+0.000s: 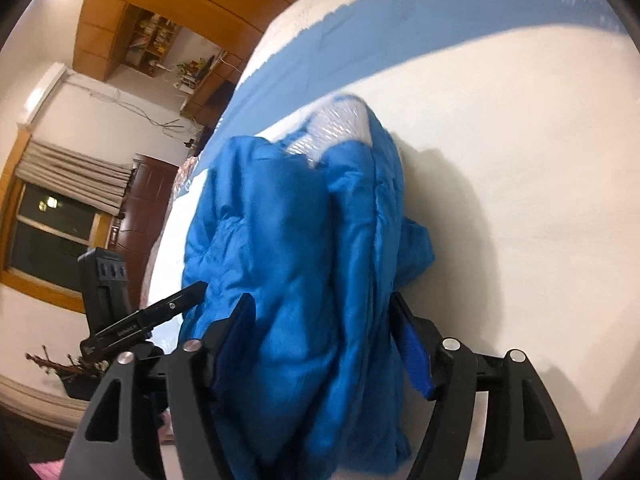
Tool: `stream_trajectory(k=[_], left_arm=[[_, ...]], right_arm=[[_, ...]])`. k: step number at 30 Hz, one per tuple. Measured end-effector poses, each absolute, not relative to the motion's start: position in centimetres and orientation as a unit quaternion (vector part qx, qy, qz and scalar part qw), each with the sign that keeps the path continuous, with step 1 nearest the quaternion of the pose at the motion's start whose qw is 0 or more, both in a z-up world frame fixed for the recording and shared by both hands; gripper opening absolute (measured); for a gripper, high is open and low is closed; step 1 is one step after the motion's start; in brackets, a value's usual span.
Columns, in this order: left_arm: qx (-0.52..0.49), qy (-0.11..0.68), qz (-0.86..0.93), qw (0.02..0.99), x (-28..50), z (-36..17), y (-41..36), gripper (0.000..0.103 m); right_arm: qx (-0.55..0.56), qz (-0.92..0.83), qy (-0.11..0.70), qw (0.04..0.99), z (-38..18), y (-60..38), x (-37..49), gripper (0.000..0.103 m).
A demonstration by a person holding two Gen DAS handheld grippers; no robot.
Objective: Fold large clothes
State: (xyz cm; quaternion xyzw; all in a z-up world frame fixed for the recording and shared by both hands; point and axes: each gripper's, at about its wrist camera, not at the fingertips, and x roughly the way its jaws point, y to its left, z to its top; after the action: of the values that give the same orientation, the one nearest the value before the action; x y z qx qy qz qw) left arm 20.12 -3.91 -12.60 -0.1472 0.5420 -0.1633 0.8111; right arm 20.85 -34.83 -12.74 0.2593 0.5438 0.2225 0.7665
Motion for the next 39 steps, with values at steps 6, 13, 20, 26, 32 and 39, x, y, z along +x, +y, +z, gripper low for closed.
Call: stream_trajectory(k=[6,13,20,26,32,39], left_arm=[[-0.134,0.523,-0.148,0.829,15.4,-10.4,-4.6,0.077],[-0.098,0.531,-0.133,0.831,13.3,-12.9,-7.3,0.079],[-0.096,0.54,-0.128,0.826,13.3,-15.2,-7.3,0.082],[-0.087,0.542,-0.104,0.829,13.8,-13.2,-8.3,0.08],[-0.065,0.532,-0.075,0.841,12.7,-10.1,-9.7,0.087],[-0.061,0.485,-0.039,0.871,9.5,-6.9,-9.5,0.095]], right_arm=[[0.233,0.232,0.534,0.779,-9.4,-35.1,16.8,0.069],[0.208,0.2,0.564,0.774,-11.7,-34.3,14.5,0.07],[0.179,0.161,0.584,0.775,-15.5,-33.6,14.5,0.073],[0.177,0.152,0.571,0.787,-13.6,-33.9,13.5,0.075],[0.133,0.127,0.556,0.811,-9.6,-33.4,11.1,0.091],[0.066,0.104,0.54,0.832,-5.1,-31.1,7.7,0.099]])
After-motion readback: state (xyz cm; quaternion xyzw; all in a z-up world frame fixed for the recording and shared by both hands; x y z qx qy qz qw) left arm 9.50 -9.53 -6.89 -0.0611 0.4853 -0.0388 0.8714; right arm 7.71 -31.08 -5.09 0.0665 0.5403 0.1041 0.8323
